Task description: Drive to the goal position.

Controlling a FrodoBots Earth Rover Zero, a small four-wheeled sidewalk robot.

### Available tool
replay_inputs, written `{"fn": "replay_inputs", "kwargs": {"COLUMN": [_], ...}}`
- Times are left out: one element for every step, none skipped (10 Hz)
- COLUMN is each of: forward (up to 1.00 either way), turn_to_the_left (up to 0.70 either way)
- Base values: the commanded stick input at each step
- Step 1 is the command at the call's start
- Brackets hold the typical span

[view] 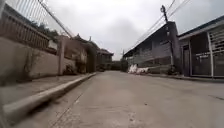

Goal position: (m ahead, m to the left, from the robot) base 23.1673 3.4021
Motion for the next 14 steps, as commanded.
{"fn": "replay_inputs", "kwargs": {"forward": [0.85,0.85,0.85,0.85,0.85,0.85,0.85,0.85,0.85,0.85,0.85,0.85,0.85,0.85], "turn_to_the_left": [0.0,0.0,0.0,0.0,0.0,0.0,0.0,-0.01,-0.11,-0.3,-0.13,0.0,0.0,0.0]}}
